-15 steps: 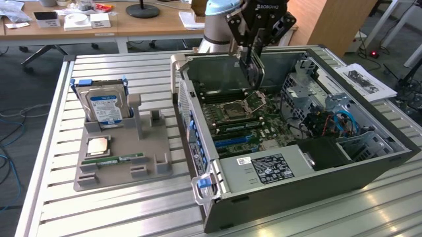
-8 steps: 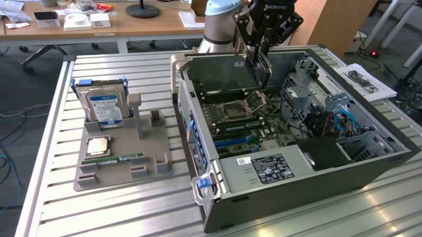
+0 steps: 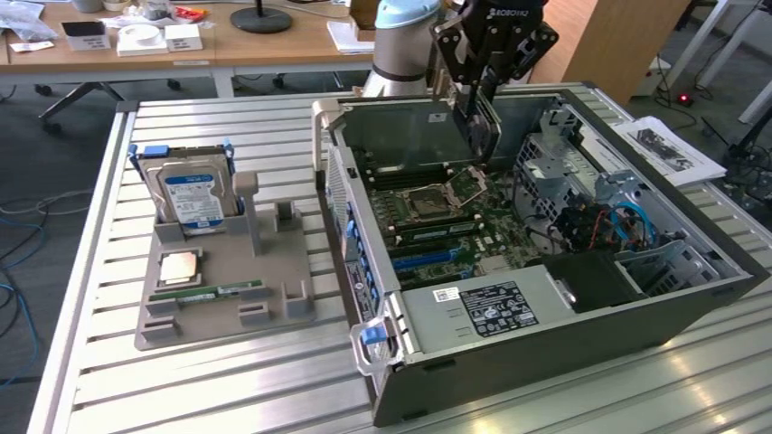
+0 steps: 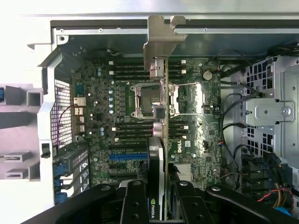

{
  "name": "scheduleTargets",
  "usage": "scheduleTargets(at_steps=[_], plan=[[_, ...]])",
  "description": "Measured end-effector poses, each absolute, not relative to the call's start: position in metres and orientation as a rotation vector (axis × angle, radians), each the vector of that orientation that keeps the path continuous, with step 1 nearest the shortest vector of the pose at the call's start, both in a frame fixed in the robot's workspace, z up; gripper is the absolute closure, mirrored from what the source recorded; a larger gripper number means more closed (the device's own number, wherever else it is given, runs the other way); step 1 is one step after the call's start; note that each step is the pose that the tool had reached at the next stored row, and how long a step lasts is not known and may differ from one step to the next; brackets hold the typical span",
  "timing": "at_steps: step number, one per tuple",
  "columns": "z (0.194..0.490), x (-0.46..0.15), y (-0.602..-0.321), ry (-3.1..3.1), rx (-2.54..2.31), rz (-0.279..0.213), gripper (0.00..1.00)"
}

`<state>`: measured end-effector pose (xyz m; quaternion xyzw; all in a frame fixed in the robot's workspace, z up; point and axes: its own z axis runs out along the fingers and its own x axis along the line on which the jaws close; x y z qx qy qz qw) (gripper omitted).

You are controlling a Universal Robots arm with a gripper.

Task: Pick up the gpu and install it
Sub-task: 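Pick up the gpu and move the gpu toward the slot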

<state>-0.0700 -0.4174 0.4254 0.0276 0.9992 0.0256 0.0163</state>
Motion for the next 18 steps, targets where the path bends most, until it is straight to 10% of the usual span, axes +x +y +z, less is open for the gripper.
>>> scheduleTargets(at_steps=[18], plan=[[0.425, -0.053, -0.416, 3.107, 0.086, 0.080, 0.73]])
